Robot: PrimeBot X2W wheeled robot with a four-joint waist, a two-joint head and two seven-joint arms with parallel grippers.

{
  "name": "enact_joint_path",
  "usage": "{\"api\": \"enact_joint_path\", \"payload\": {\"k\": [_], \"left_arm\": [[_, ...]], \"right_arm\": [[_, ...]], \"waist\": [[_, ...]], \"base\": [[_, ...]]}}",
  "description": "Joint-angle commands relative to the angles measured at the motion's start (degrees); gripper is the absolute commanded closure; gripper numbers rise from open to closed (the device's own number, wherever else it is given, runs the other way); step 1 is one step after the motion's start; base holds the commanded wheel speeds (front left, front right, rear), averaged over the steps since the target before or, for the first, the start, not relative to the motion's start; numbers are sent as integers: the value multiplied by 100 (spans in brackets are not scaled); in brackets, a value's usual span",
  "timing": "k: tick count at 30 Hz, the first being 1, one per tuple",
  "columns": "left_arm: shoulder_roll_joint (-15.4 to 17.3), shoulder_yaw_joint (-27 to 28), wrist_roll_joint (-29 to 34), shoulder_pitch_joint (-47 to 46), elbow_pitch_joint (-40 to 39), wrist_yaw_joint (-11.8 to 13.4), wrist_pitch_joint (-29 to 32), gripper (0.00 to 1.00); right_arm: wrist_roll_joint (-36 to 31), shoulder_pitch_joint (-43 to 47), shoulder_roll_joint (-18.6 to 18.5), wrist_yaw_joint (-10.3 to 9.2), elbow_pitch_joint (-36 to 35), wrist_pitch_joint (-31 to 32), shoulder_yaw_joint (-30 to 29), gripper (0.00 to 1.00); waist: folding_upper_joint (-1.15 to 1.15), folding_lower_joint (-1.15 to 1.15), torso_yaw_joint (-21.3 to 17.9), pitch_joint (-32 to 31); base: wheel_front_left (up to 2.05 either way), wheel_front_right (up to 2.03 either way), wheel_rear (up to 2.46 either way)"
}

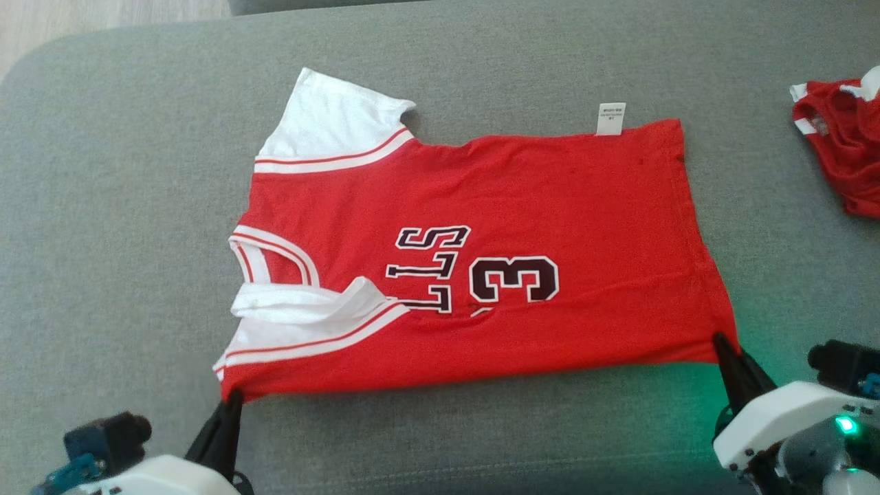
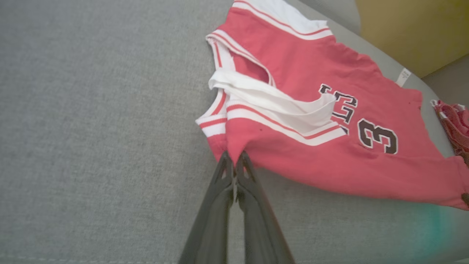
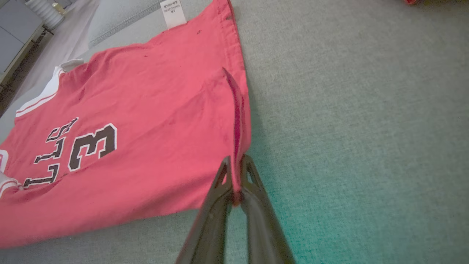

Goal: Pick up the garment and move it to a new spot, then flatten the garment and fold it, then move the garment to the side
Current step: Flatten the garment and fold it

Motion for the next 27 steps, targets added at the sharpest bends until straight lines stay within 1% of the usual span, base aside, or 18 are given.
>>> {"api": "enact_joint_path", "payload": {"k": [1,3,4,5,6,7,8,12,17,21,27], "left_arm": [[-43,182,-37,-167,48,18,-70,100],[-60,181,-43,-226,310,-9,-159,100],[-73,177,-56,-255,424,-20,-185,100],[-84,175,-72,-280,518,-31,-211,100],[-87,178,-80,-299,594,-43,-240,81],[-84,187,-85,-313,650,-52,-268,53],[-68,201,-87,-323,680,-62,-287,0],[36,299,-59,-366,671,-59,-336,0],[327,476,62,-682,435,-43,-310,0],[731,502,215,-1328,291,-149,-66,0],[1493,307,458,-2885,593,-505,712,0]], "right_arm": [[17,-79,-42,-5,-68,-47,48,100],[15,-97,-41,-5,93,-102,55,100],[2,-107,-41,-5,169,-140,54,95],[-12,-114,-41,-5,233,-178,56,70],[-22,-117,-41,-5,285,-211,61,31],[-31,-115,-40,-5,326,-243,61,0],[-51,-107,-40,-5,359,-270,57,0],[-101,-85,-40,-5,394,-348,35,0],[-235,-169,-40,-5,211,-499,-19,0],[-459,-461,-40,-5,-109,-658,72,0],[-640,-1082,-39,-5,-375,-624,568,0]], "waist": [[0,0,-8,-25],[0,0,-21,-48],[0,0,-28,-57],[0,0,-37,-64],[0,0,-50,-69],[0,0,-65,-71],[0,0,-79,-70],[0,0,-128,-54],[0,0,-246,55],[0,0,-353,230],[0,0,-524,719]], "base": [[0,0,0],[0,0,0],[0,0,0],[0,0,0],[0,0,0],[0,0,0],[0,0,0],[0,0,0],[0,0,0],[0,0,0],[0,0,0]]}}
